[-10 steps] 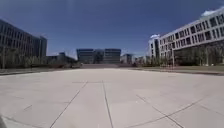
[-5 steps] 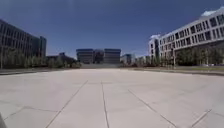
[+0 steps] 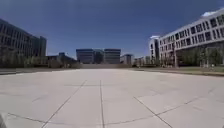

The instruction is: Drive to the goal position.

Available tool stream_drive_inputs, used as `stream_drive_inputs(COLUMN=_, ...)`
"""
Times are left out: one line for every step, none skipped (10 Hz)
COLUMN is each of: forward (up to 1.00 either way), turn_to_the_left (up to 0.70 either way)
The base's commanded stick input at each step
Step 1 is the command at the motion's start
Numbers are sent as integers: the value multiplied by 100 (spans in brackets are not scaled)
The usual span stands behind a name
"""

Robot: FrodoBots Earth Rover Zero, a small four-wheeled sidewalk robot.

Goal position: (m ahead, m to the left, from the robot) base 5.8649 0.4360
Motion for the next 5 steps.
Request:
stream_drive_inputs(forward=57, turn_to_the_left=1)
stream_drive_inputs(forward=56, turn_to_the_left=0)
stream_drive_inputs(forward=56, turn_to_the_left=3)
stream_drive_inputs(forward=56, turn_to_the_left=1)
stream_drive_inputs(forward=56, turn_to_the_left=3)
